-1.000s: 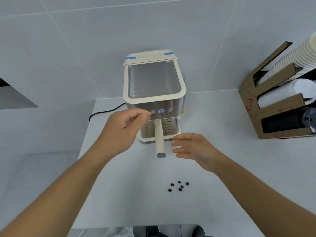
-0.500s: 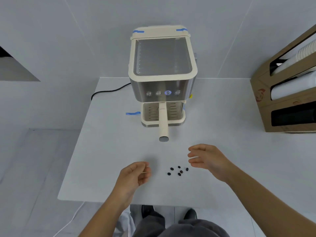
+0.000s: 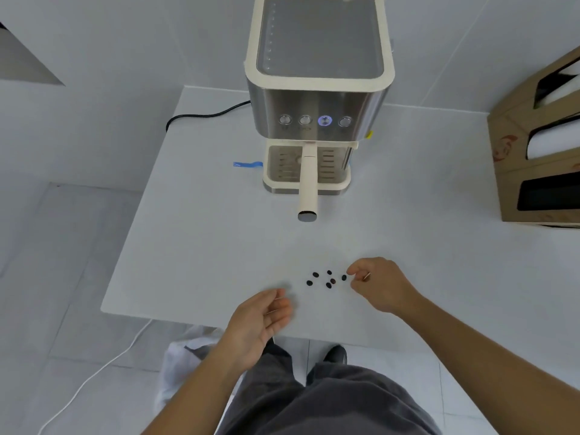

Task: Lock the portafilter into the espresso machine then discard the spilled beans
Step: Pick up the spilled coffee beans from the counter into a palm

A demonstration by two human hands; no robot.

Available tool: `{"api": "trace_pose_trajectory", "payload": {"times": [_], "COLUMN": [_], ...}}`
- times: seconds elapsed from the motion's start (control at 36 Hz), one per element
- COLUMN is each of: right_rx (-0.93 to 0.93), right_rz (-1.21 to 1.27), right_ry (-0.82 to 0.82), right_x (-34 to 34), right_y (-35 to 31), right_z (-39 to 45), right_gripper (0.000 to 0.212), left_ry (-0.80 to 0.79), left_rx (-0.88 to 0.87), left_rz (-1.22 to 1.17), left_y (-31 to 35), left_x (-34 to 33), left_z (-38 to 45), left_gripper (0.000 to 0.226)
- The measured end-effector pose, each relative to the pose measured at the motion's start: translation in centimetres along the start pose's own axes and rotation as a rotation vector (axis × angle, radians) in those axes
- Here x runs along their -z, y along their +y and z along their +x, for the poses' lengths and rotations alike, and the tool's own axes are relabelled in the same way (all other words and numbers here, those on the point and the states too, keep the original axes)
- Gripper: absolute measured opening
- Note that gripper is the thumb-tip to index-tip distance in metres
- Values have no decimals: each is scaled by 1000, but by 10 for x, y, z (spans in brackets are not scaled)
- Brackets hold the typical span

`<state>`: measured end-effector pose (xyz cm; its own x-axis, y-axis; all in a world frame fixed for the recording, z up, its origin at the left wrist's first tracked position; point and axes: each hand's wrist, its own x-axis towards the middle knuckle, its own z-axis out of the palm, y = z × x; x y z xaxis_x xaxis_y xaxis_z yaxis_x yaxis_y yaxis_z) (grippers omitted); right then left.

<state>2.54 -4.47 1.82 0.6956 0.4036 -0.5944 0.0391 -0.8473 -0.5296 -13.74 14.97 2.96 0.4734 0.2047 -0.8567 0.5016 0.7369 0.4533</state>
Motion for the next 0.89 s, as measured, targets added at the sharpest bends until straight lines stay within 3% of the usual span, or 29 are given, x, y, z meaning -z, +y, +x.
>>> {"api": "trace_pose_trajectory", "payload": {"times": [0.36, 0.58, 0.72, 0.89], "right_rx": [68, 105, 94, 197], "right_rz": [-156, -264, -125, 33], "right_ry": [4, -39, -66, -123], "right_x": [-14, -9, -9, -20], "right_y": [-5, -13, -19, -38], "right_z": [11, 10, 2, -21], "right_gripper": [6, 20, 11, 20], "left_ry": [2, -14, -55, -73], "left_rx": [56, 73, 101, 127], "left_rz": [-4, -105, -170, -199], "left_y": [-18, -23, -22, -19], "left_x": [-11, -13, -18, -27], "left_z": [4, 5, 6, 8], "left_gripper": [19, 27, 35, 41]}}
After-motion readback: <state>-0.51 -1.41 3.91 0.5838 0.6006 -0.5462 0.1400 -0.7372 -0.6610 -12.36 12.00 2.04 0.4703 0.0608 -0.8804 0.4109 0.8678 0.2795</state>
